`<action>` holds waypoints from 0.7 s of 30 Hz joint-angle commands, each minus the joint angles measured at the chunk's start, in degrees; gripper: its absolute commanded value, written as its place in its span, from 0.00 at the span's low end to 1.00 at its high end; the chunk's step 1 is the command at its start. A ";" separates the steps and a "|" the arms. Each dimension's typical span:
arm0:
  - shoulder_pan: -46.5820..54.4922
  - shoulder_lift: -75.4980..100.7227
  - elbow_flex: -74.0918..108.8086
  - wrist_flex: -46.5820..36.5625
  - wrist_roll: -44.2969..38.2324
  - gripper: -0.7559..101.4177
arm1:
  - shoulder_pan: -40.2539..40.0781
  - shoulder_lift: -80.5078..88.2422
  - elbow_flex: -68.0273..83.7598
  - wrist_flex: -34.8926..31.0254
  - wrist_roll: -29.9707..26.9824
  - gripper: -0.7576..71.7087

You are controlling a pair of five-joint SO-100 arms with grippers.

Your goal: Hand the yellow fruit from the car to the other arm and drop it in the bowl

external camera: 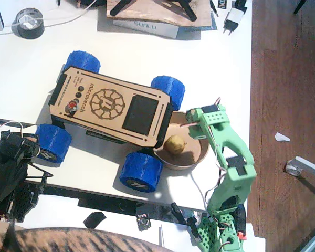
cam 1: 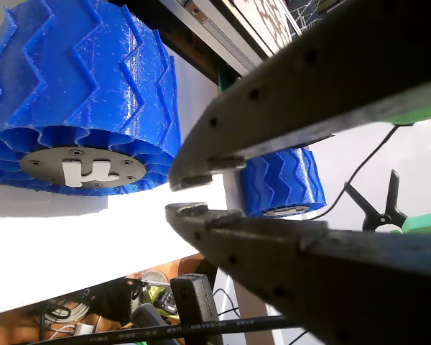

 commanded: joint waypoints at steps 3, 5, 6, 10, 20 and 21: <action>-0.26 -0.62 -0.18 -0.18 0.53 0.01 | -1.14 11.87 6.06 -3.43 -0.53 0.01; -0.35 -0.79 -0.18 -0.26 0.53 0.01 | -1.32 16.61 9.49 -4.31 -0.35 0.01; -0.35 -0.88 -0.18 -0.26 0.53 0.01 | -1.58 19.16 11.25 -4.66 -0.35 0.01; -0.35 -0.88 -0.18 -0.26 0.53 0.01 | -2.11 30.85 18.54 -5.80 -0.62 0.01; -0.35 -0.88 -0.18 -0.53 0.53 0.01 | -1.05 63.63 35.07 -9.49 -2.64 0.01; -0.35 -0.88 -0.18 -0.53 0.53 0.01 | -0.97 66.71 36.39 -9.49 -2.90 0.01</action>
